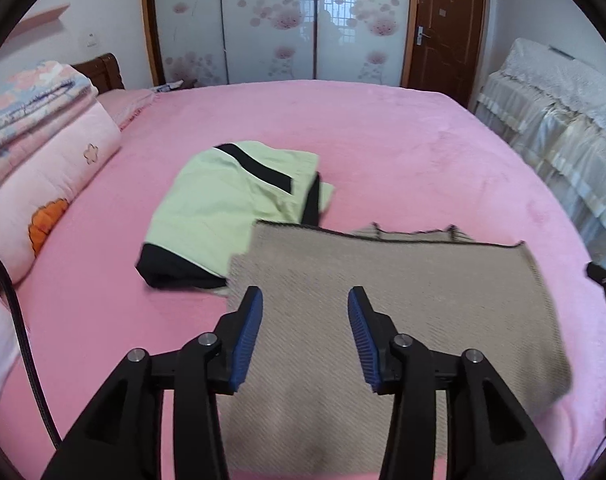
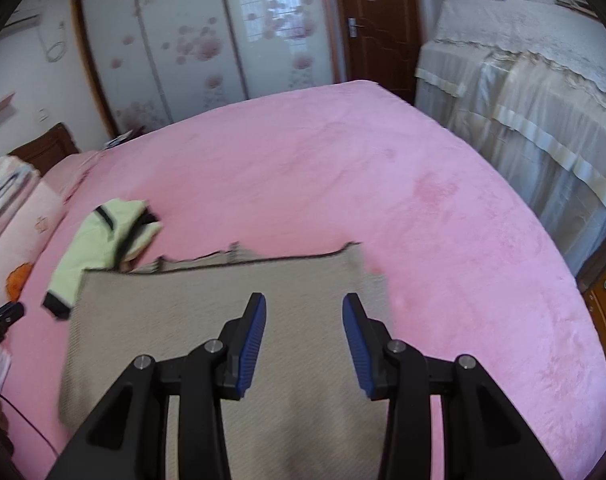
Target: Fold large clothes
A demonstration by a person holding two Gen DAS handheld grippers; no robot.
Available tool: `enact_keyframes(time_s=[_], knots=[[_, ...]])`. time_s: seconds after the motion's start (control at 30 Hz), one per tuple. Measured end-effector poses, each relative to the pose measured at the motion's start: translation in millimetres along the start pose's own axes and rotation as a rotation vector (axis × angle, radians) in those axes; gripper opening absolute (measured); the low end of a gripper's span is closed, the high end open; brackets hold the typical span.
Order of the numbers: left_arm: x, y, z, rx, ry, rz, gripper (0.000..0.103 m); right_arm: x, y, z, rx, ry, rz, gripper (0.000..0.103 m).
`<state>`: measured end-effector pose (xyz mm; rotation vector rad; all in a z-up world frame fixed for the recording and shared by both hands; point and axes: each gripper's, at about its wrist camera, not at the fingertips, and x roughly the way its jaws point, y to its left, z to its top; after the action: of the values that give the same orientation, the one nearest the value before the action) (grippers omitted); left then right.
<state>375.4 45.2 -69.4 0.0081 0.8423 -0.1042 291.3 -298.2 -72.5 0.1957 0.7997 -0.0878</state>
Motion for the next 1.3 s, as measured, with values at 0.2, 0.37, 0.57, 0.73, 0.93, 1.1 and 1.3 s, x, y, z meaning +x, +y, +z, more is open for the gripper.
enact_keyframes(time_s=[0.2, 0.37, 0.57, 0.73, 0.93, 1.1, 1.3], knots=[[8, -26, -46, -0.04, 0.076, -0.046, 0.049, 2, 73, -57, -0.047, 0.067, 0.167, 0.04], [43, -40, -97, -0.061, 0.113, -0.018, 0.049, 51, 98, -113, -0.056, 0.18, 0.188, 0.04], [88, -15, -136, -0.049, 0.166, 0.161, 0.05, 82, 66, -144, -0.08, 0.212, 0.1, 0.037], [83, 34, -145, -0.116, 0.144, 0.18, 0.05, 66, 3, -143, -0.103, 0.149, -0.094, 0.031], [70, 48, -163, -0.079, 0.11, 0.182, 0.041, 47, -70, -148, 0.029, 0.13, -0.167, 0.027], [80, 41, -168, -0.065, 0.101, 0.23, 0.041, 47, -78, -161, 0.043, 0.118, -0.187, 0.025], [83, 39, -162, -0.04, 0.123, 0.244, 0.041, 49, -66, -163, 0.033, 0.122, -0.239, 0.027]])
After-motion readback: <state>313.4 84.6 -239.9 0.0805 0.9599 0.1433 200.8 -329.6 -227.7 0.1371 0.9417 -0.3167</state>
